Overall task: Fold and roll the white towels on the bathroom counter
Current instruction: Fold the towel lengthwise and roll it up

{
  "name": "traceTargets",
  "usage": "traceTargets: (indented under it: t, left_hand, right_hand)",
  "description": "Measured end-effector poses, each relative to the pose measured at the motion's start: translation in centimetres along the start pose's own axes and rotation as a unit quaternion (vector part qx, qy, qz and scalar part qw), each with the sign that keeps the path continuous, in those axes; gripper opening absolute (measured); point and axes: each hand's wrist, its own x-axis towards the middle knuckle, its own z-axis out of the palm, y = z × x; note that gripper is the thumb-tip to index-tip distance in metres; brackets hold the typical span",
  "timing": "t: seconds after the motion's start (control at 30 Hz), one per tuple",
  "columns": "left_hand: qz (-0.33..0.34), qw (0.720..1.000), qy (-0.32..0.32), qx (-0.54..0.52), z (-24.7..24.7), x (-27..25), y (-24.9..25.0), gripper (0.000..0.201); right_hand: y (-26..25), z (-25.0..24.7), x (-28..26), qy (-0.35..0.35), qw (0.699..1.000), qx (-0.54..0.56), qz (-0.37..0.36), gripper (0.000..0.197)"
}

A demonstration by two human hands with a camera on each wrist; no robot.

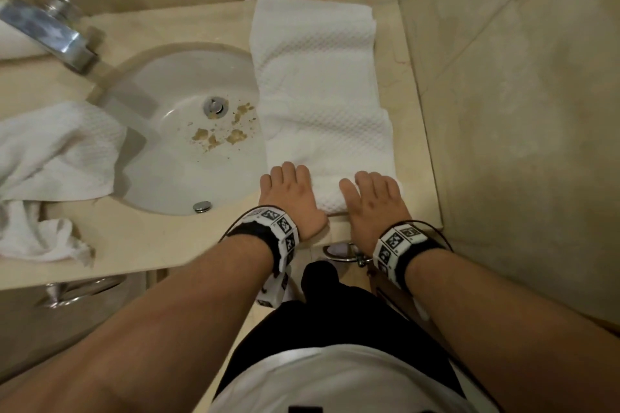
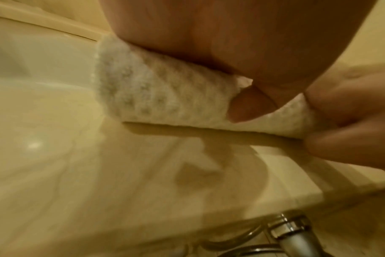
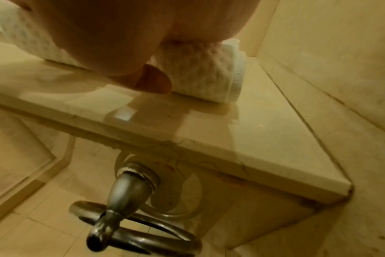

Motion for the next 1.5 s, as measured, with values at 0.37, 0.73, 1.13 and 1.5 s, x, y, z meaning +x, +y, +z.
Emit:
traceTargets:
  t: [0.37,0.73,1.13,1.5]
  left_hand:
    - [0.045,0.987,0.154,0.028,2.7,-2.3,-0.1,0.044]
    - [0.032,0.996,0.083,0.031,2.8,-3.7,-0.3,0.049]
    - [0.032,0.999,0.024,0.036,3.0,-6.6,-1.5,0.053]
    - [0.065,0.997,0.031,0.031,1.2,-4.6,-2.5,0.049]
  right_hand:
    - [1.2,-1.1,2.6,-0.148,0.988,-0.014,0.029,0.093]
    - [-0.7,-1.3,1.0,-0.182,0.981,-0.005,0.063,0.074]
    - [-4.4,-1.0,-1.7,-0.115,0.989,-0.001,0.089,0.063]
    - [-5.6,1.2,-3.1,-0.026,0.994,-0.003,0.108,0.087]
